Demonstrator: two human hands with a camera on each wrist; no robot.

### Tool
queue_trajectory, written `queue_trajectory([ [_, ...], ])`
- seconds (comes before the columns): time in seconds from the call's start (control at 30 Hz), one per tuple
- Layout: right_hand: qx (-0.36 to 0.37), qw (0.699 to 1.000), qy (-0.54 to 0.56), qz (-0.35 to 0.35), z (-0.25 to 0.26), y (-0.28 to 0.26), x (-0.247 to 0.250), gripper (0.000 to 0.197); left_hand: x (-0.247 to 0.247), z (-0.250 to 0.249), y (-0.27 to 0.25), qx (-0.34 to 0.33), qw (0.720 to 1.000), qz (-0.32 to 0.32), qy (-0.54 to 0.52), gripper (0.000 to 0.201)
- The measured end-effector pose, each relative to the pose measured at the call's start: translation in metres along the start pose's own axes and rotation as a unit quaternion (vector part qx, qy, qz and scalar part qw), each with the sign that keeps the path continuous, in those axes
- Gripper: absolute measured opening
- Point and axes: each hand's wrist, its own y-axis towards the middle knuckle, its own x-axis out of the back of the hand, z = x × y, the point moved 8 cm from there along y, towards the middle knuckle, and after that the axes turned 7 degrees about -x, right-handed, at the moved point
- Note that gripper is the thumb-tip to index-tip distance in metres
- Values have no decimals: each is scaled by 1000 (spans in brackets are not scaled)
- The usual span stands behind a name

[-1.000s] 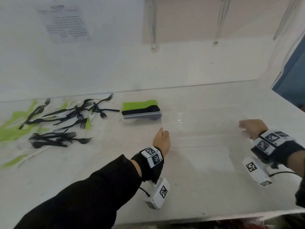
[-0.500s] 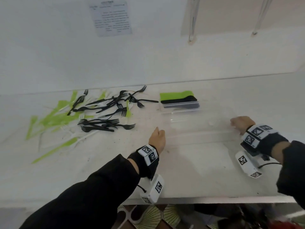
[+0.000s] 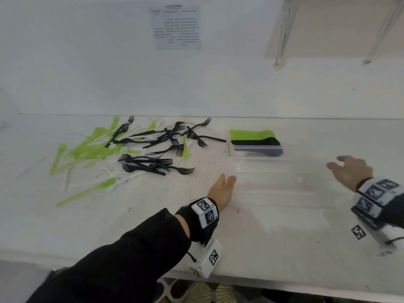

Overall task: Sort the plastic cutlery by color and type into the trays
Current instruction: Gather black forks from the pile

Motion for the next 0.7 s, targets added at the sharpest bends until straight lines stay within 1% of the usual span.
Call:
queue_trajectory([
  [0.03,37,999,-13,-32,19,-7,12,48,6,-2,0,-9,1000,-5,-1,58],
  [0.07,75,996,-16,-47,39,-13,20,44,13,-5,1,-20,1000,-11,1,57],
  [0.13,152,987,1,-45,89,-33,28,33,32,-10,1,-44,999,-28,0,52],
  [0.2,225,973,44,-21,146,-64,31,24,55,-12,0,-67,996,-51,0,46],
  [0.27,270,957,98,40,203,-99,19,19,81,-10,-1,-81,994,-71,18,42],
  [0.33,295,941,122,116,254,-131,-8,16,108,-5,-1,-84,991,-87,50,38],
  [0.37,310,932,120,144,279,-144,-26,14,123,-2,-1,-84,989,-94,71,37],
  [0.43,343,918,85,182,324,-168,-65,15,157,9,1,-80,985,-114,102,36],
  [0.5,363,906,20,216,360,-188,-108,23,196,24,2,-67,981,-135,119,36],
  [0.6,383,889,-70,239,399,-210,-164,31,257,45,5,-52,974,-162,152,36],
  [0.7,394,880,-95,246,431,-219,-208,40,316,64,10,-41,965,-192,174,31],
])
